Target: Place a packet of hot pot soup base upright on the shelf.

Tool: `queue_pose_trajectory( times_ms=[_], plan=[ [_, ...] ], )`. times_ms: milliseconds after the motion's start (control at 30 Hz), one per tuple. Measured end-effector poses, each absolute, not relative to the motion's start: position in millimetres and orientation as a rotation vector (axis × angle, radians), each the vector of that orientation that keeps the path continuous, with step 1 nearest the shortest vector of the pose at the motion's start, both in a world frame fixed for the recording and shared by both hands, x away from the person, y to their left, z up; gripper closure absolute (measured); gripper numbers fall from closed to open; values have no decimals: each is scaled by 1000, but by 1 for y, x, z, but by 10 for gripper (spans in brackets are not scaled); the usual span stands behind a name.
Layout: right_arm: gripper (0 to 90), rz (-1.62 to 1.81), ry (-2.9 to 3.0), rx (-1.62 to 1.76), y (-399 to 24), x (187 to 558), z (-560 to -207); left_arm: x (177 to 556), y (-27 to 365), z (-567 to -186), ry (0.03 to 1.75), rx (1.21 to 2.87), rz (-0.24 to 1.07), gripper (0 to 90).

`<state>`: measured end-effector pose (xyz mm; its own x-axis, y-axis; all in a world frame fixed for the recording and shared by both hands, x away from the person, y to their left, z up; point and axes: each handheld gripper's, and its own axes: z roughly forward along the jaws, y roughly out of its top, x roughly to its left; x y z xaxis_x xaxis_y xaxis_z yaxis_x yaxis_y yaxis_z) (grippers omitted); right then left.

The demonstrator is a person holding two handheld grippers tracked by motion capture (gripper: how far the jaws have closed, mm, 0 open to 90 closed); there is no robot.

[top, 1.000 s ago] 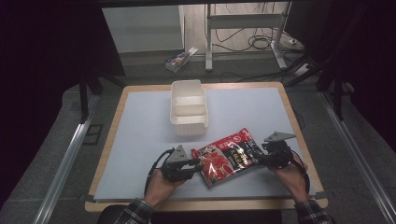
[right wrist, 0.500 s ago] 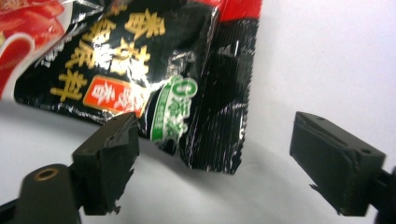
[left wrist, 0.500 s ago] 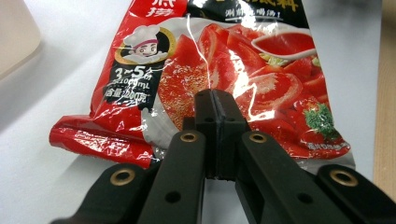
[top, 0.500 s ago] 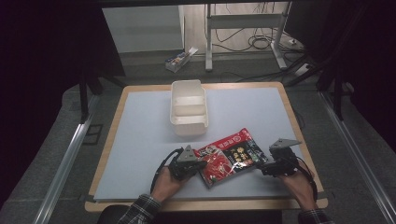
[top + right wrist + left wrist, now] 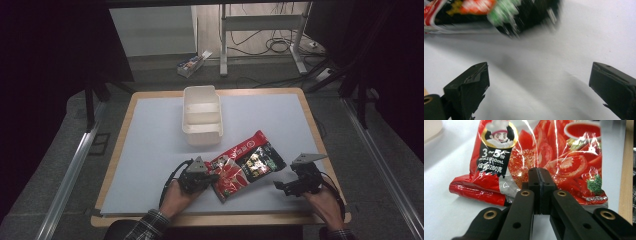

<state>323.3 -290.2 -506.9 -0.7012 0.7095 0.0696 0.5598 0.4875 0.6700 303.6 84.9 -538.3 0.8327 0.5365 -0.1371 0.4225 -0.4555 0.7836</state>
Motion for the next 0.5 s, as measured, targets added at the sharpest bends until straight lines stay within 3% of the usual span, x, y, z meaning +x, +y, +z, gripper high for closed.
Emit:
queue_pose_trajectory(
  times_ms=[500],
  plan=[
    [0, 1133, 2596, 1073, -269, 320, -489, 302, 85, -538, 692, 2139, 172, 900]
  ],
)
